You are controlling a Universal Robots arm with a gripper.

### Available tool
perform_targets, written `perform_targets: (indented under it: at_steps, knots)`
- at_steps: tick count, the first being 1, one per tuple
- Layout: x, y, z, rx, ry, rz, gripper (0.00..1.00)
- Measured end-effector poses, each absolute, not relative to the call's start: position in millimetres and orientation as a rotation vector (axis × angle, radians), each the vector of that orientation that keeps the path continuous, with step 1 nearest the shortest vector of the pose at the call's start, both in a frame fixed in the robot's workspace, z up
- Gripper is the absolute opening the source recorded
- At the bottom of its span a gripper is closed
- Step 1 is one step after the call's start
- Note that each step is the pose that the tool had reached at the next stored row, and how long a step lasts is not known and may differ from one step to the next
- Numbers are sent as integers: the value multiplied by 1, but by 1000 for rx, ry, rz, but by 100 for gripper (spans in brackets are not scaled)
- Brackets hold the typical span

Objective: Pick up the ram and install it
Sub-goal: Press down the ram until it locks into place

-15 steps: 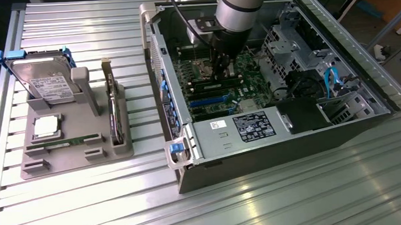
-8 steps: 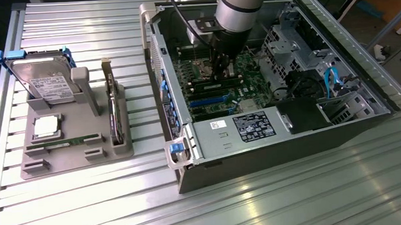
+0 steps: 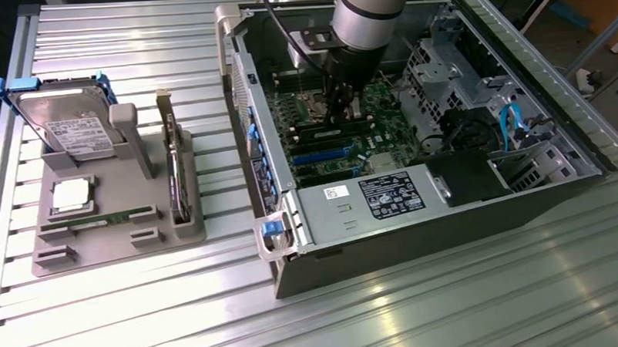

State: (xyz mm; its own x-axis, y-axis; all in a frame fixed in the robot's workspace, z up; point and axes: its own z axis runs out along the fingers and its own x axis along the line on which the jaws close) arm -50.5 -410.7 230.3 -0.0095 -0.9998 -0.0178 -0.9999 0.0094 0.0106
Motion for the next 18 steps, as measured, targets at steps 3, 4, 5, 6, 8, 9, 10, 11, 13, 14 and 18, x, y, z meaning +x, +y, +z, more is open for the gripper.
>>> perform_targets:
  at_steps: [3,4,5,6,8,9,10,11,13,14,18]
  knots:
    - [-51,-411,230,-2207,2228,31,11]
    - [-51,-411,230,-2207,2228,31,11]
    - [-51,-411,230,-2207,2228,31,11]
    - [-51,-411,231,-2207,2228,31,11]
    - [-51,-411,231,-2207,2228,31,11]
    - [-50,-411,232,-2207,2228,31,11]
    - [-50,-411,232,-2207,2228,31,11]
    - [-50,-411,234,-2208,2228,30,11]
    - [-51,-411,236,-2208,2229,29,11]
    - [-50,-411,237,-2209,2230,28,11]
    - [-51,-411,238,-2209,2230,27,11]
